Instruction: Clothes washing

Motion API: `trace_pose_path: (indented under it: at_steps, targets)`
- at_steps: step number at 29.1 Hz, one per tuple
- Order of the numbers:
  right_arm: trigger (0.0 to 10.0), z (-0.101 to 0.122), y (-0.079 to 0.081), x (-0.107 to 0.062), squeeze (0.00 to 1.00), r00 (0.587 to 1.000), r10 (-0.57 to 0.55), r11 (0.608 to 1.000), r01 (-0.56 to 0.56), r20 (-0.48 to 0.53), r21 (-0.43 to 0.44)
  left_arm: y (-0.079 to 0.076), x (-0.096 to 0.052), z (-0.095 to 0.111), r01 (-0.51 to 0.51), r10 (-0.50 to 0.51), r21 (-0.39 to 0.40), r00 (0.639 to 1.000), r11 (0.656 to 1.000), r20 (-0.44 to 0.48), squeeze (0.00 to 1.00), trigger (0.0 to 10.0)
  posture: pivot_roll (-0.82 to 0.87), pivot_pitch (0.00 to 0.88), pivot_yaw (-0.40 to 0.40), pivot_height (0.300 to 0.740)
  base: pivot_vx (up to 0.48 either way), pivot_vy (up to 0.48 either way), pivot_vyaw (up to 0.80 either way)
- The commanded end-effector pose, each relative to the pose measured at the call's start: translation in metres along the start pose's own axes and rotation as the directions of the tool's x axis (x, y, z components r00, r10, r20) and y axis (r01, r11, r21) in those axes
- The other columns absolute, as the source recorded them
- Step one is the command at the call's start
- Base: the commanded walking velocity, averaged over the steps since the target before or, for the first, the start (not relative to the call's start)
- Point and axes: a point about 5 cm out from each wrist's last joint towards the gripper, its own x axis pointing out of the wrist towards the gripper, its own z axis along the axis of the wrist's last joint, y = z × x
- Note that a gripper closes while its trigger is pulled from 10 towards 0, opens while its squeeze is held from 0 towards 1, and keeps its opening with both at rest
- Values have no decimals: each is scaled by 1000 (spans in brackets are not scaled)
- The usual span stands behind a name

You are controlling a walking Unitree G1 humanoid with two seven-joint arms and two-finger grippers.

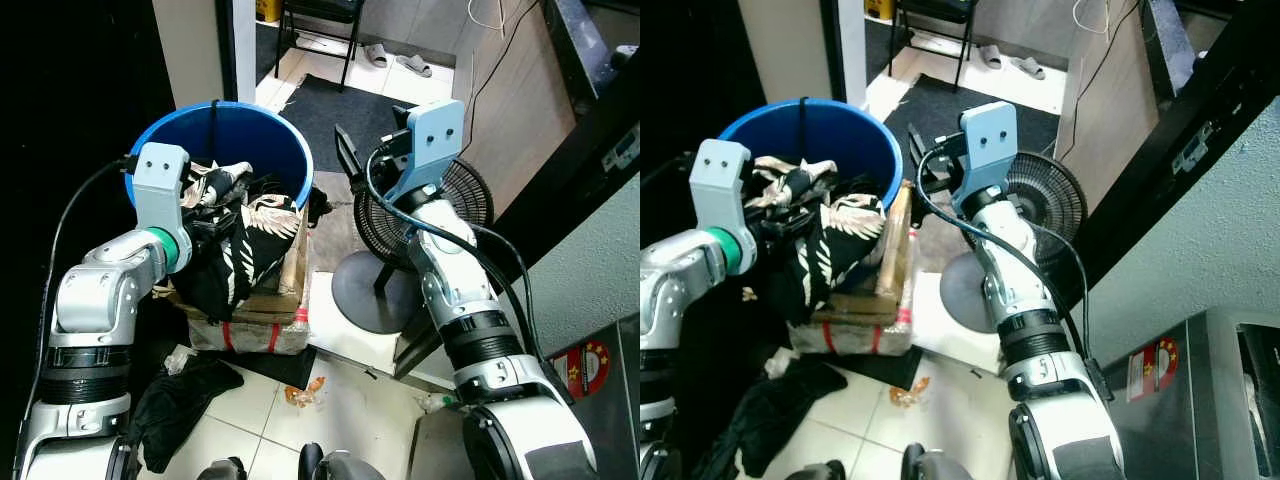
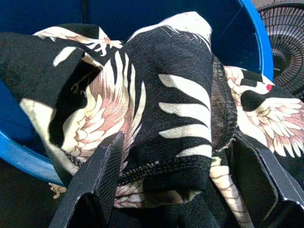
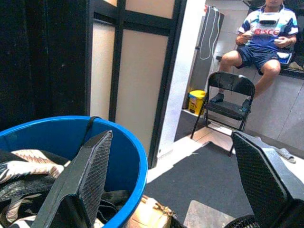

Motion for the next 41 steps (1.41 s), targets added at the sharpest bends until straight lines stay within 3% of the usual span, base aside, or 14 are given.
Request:
trace_pose_path:
  at_steps: [1, 7, 8, 9, 10, 12, 13, 34, 35, 36, 37, 38, 39, 41]
  targets:
    - [10000, -7, 0, -4, 0, 1000, -1, 1000, 1, -24, 2, -3, 4, -6, 7, -8, -7, 1000, 1000, -26, 0, 10000, 103, 107, -54, 740, 0, 0, 0]
    - [10000, -6, 2, -2, 0, 1000, 2, 1000, -2, -21, 3, -2, 18, -19, -40, 43, 57, 997, 998, -58, 0, 10000, 90, 107, -55, 740, 0, 0, 0]
    - [10000, -6, -1, -2, 0, 1000, -4, 1000, 4, -22, -2, -3, 24, -23, -58, 63, 84, 996, 995, -57, 0, 6353, 85, 109, -53, 740, 0, 0, 0]
    - [10000, -6, -1, -2, 0, 1000, -4, 1000, 4, -22, -2, -3, 24, -23, -58, 63, 84, 996, 995, -57, 0, 6353, 85, 109, -53, 740, 0, 0, 0]
    - [10000, -6, -2, -3, 0, 1000, -7, 1000, 7, -23, -4, -3, 25, -22, -68, 73, 89, 996, 994, -47, 0, 1333, 83, 109, -52, 740, 0, 0, 0]
    - [10000, -6, -2, -3, 0, 1000, -7, 1000, 7, -23, -4, -3, 25, -22, -68, 73, 89, 996, 994, -47, 0, 1333, 83, 109, -52, 740, 0, 0, 0]
    - [10000, -6, -3, -3, 0, 1000, -9, 1000, 9, -24, -6, -5, 25, -19, -74, 77, 96, 997, 993, -26, 0, 0, 82, 109, -51, 740, 0, 0, 0]
    - [10000, -6, -2, -3, 0, 1000, -11, 1000, 11, -21, -3, -9, 12, 10, -111, 82, 190, 985, 975, 153, 0, 0, 87, 110, -52, 740, 0, 0, 0]
    - [10000, -5, -2, -3, 0, 1000, -12, 1000, 12, -19, -4, -11, 9, 15, -113, 75, 209, 980, 971, 182, 0, 0, 87, 110, -52, 740, 0, 0, 0]
    - [10000, -3, -3, -3, 0, 1000, -13, 1000, 13, -13, -4, -15, 3, 31, -113, 45, 239, 961, 964, 274, 0, 0, 87, 109, -53, 740, 0, 0, 0]
    - [10000, -3, -3, -3, 0, 1000, -13, 1000, 13, -13, -4, -15, 3, 31, -113, 45, 239, 961, 964, 274, 0, 0, 87, 109, -53, 740, 0, 0, 0]
    - [10000, 1, -3, -2, 0, 1000, -15, 1000, 15, 3, -3, -22, -8, 60, -129, 17, 256, 917, 958, 398, 0, 10000, 88, 108, -54, 740, 0, 0, 0]
    - [10000, 1, -3, -2, 0, 1000, -15, 1000, 15, 3, -3, -22, -8, 60, -129, 17, 256, 917, 958, 398, 0, 10000, 88, 108, -54, 740, 0, 0, 0]
    - [10000, 17, -3, 4, 0, 998, -24, 1000, 24, 65, 2, -37, -39, 120, -164, -51, 278, 774, 946, 631, 0, 10000, 98, 99, -55, 740, 0, 0, 0]
